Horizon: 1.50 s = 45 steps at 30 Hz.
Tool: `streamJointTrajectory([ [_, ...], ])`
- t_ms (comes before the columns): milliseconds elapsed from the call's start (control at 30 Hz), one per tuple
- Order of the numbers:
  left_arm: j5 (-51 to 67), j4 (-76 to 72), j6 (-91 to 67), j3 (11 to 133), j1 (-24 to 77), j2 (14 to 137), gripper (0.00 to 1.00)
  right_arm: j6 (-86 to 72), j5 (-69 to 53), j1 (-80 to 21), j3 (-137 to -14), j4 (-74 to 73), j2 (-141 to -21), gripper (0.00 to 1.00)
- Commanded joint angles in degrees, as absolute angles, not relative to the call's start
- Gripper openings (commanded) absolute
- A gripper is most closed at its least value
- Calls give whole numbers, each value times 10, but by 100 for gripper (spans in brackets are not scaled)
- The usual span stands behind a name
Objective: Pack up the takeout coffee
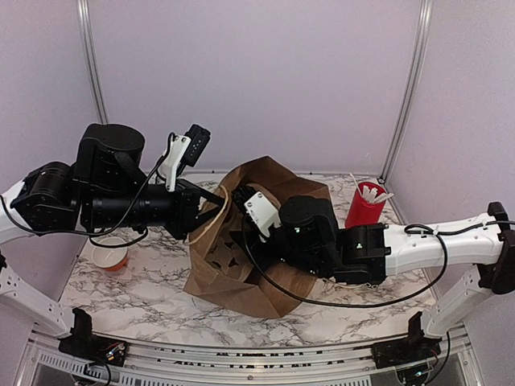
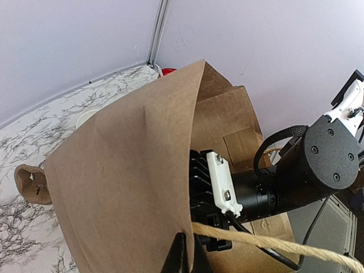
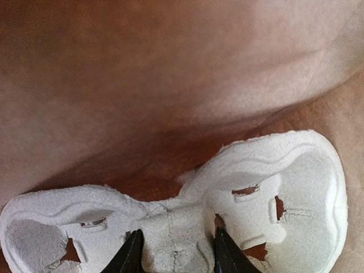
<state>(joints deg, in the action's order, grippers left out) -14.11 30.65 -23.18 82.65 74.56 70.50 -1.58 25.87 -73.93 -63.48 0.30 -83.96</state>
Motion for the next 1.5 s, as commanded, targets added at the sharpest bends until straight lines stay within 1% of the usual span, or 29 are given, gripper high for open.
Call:
streamJointTrajectory([
  [0, -111, 192, -224, 820, 764, 668, 0, -17, 231, -727, -619, -41, -870, 40],
  [100, -91, 192, -209, 817, 764, 669, 0, -17, 210, -728, -623, -68, -881, 40],
  [267, -4, 173, -219, 812, 764, 693, 0, -8, 190, -723, -675, -133, -911, 41],
  [467, 19, 63, -292, 757, 761, 686, 0, -27, 164, -708, -748, -180, -932, 42],
  [600, 28, -4, -337, 698, 740, 658, 0, -35, 198, -689, -782, -237, -955, 42],
  [700, 15, 23, -329, 699, 735, 673, 0, -28, 186, -679, -799, -273, -944, 42],
  [833, 29, 79, -290, 721, 735, 723, 0, -36, 96, -644, -792, -277, -897, 44],
  [967, 122, 88, -285, 750, 739, 773, 0, -31, 78, -605, -790, -311, -888, 44],
  [1067, 149, 85, -274, 773, 745, 796, 0, -32, 47, -599, -804, -326, -890, 44],
  [1133, 130, 111, -256, 788, 745, 804, 0, -29, 44, -598, -802, -330, -885, 44],
  [1200, 95, 156, -232, 807, 745, 811, 0, -20, 67, -597, -803, -351, -886, 44],
  [1333, -37, 286, -186, 862, 745, 833, 0, -20, 90, -597, -797, -383, -877, 44],
  [1400, -100, 337, -169, 883, 745, 841, 0, -19, 78, -597, -780, -368, -861, 44],
  [1467, -138, 370, -156, 895, 745, 842, 0, -11, 68, -597, -775, -375, -858, 44],
])
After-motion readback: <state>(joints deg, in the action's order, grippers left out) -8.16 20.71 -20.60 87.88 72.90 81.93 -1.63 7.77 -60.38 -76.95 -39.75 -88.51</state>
